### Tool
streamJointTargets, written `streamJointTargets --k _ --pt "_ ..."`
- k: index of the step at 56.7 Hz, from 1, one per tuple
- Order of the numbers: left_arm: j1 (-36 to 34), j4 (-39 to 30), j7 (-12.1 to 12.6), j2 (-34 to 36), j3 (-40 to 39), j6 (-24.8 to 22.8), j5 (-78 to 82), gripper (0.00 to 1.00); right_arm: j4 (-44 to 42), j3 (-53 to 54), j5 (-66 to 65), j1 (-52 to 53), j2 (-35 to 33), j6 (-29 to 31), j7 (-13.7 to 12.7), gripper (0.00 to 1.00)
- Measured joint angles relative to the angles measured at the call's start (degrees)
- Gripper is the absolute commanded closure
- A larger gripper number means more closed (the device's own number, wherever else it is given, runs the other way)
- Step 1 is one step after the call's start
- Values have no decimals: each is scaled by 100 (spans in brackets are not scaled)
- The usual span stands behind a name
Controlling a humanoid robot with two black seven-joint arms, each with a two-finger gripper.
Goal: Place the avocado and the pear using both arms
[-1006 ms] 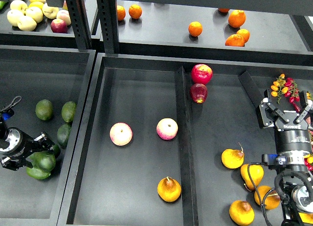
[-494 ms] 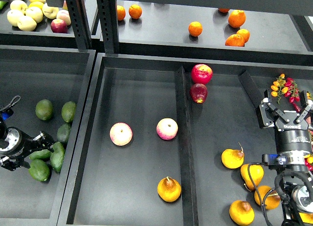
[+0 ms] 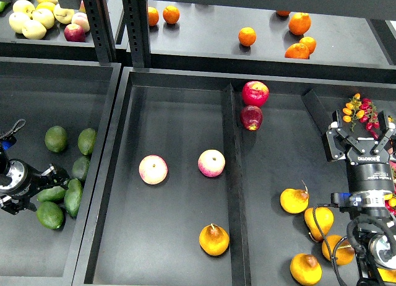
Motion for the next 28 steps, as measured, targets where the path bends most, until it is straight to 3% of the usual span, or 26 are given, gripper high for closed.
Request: streamJointTargets --k 9,16,17,28 --pt "0 2 0 -20 -18 0 -1 4 -1 -222 -18 111 -470 -45 -758 0" --pt "0 2 0 -45 -24 0 -2 4 -14 -716 -22 378 -1225 -49 -1078 0" --pt "0 2 0 -63 -24 0 -2 4 -17 -974 -22 535 -1570 -50 -1237 0" --pt "0 2 0 -100 -30 0 -2 4 -25 -1856 -33 1110 -2407 8 -1942 0"
